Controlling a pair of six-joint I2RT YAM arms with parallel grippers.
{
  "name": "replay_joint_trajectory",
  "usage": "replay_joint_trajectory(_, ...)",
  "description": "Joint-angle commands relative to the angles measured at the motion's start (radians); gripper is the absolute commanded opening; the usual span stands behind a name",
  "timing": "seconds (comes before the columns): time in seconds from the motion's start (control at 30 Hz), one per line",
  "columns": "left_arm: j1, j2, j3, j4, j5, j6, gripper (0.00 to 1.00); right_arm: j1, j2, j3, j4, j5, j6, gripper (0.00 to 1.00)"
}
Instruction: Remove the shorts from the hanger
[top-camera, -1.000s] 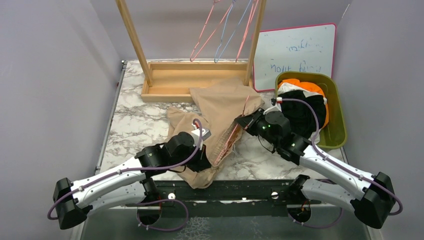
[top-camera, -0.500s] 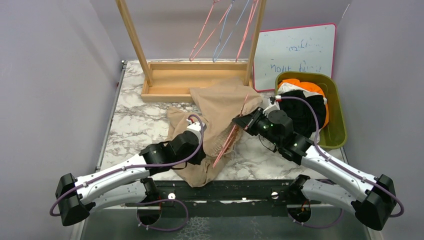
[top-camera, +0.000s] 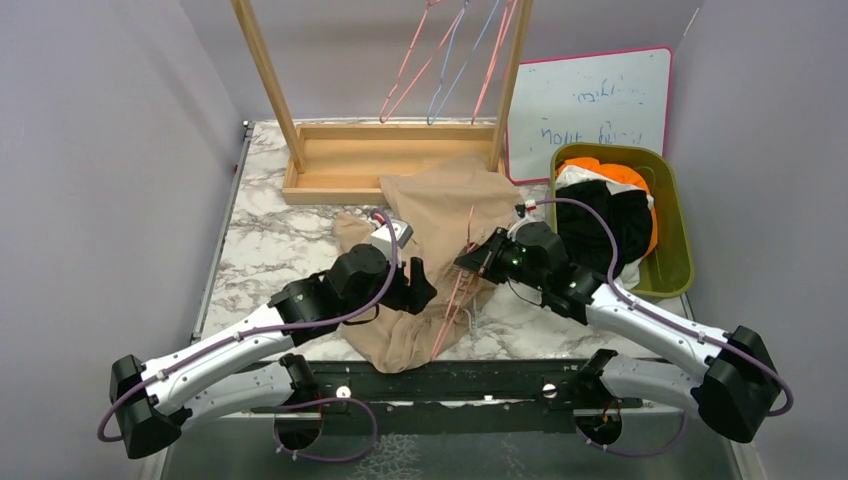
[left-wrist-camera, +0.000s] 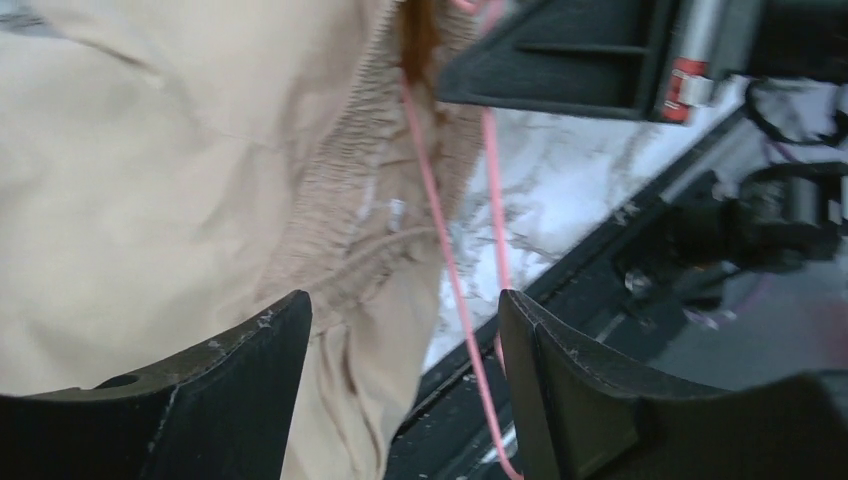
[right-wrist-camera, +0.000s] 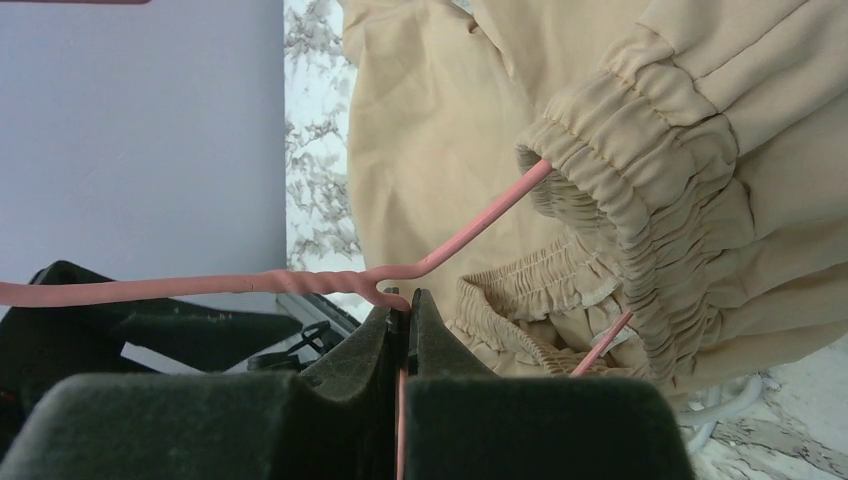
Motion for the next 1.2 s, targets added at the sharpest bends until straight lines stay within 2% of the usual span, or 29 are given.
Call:
replay_joint_trajectory(0.0,0.001,-0.040,-0.062,0.165,0.266,0.006,0.72,-0.005,0.019,-0.001,0.043,-0.027,-0.024,0.01)
replay_joint_trajectory(0.27,-0.001,0.002,-0.159,0.243,0.447,-0.030,0.74,-0.005,0.054,-0.003,0.068,-0.052,-0.015,0.01)
replay_joint_trajectory(0.3,-0.002,0.012,-0.167,0.248,0.459,-0.032,0.73,-0.005,0.057,-0.001,0.074,-0.055,-0.015,0.01)
replay_joint_trajectory(0.4,-0.012,0.053,-0.158,0.174,0.437,-0.018,0.62,-0.005,0.066,0.025,0.068,-0.047,-0.029,0.01)
replay_joint_trajectory(0.63,-0.080,0.068,-0.181,0.166,0.415,-0.076,0.56,-0.005,0.091,0.069,0.052,-0.012,-0.040,0.01)
replay_joint_trajectory(0.87,-0.188,0.078,-0.199,0.098,0.213,-0.187,0.29,-0.005,0.114,0.102,0.038,-0.011,-0.039,0.01)
replay_joint_trajectory(1.0,-0.199,0.057,-0.180,0.041,0.120,-0.193,0.00,-0.005,0.105,0.103,0.029,-0.004,-0.042,0.01)
replay_joint_trajectory(1.07,-0.202,0.043,-0.168,0.017,0.080,-0.186,0.00,-0.005,0.098,0.098,0.028,-0.013,-0.050,0.01)
replay_joint_trajectory(1.17,-0.201,0.023,-0.147,-0.006,0.046,-0.167,0.00,-0.005,0.087,0.100,0.001,-0.031,-0.094,0.07)
